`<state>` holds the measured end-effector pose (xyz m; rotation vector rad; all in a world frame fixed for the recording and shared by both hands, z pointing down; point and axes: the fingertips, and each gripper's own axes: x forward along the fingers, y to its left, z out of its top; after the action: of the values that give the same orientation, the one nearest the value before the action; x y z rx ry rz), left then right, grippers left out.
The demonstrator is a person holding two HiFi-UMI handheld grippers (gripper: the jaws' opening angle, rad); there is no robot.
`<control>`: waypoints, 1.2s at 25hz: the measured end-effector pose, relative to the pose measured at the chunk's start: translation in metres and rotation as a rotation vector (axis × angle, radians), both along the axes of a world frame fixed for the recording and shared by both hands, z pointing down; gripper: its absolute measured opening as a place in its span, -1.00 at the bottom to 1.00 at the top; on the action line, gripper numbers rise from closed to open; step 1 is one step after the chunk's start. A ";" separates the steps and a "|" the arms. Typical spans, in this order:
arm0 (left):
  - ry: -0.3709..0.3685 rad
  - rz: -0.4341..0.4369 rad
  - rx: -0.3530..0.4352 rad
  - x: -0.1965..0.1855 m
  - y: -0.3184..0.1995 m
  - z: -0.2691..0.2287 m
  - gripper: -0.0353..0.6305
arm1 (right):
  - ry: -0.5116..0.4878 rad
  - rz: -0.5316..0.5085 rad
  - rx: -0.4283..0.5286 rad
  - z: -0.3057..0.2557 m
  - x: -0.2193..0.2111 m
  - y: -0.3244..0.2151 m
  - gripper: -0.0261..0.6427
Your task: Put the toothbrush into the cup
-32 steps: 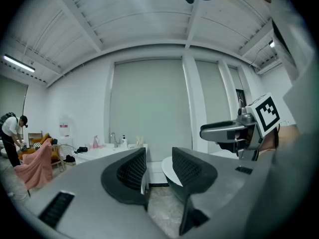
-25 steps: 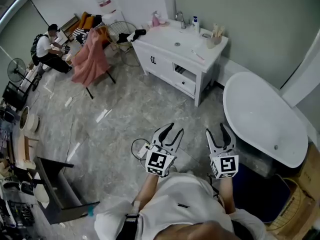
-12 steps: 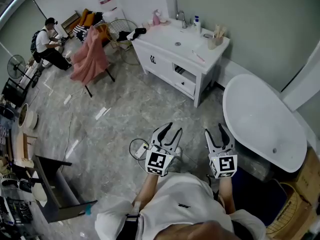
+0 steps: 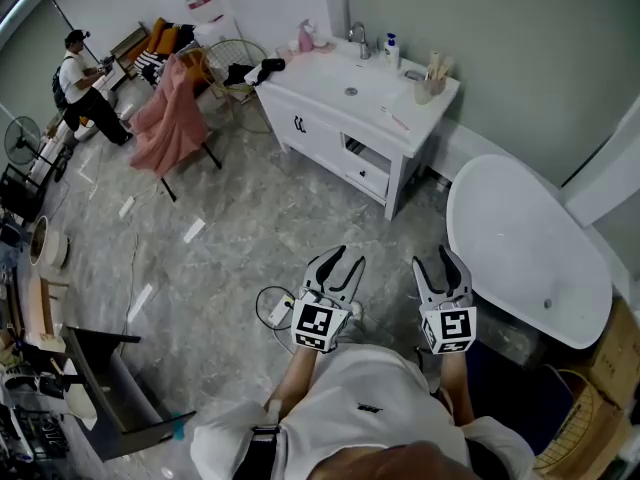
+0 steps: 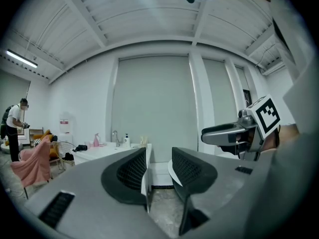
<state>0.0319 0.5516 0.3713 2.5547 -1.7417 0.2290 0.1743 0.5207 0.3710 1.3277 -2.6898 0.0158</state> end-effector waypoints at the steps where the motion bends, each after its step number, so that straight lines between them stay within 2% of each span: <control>1: -0.001 0.004 -0.001 -0.003 -0.007 0.000 -0.35 | 0.002 0.003 -0.002 0.000 -0.002 -0.006 -0.23; 19: -0.015 0.077 0.003 -0.056 -0.116 0.005 -0.37 | 0.012 0.047 -0.026 0.008 -0.069 -0.105 -0.23; 30: -0.005 0.111 -0.012 -0.084 -0.161 0.018 -0.38 | 0.024 0.088 -0.047 0.019 -0.095 -0.138 -0.23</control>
<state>-0.0517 0.3907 0.3894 2.6472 -1.5972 0.2491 0.0792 0.3832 0.3899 1.4221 -2.5922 0.0719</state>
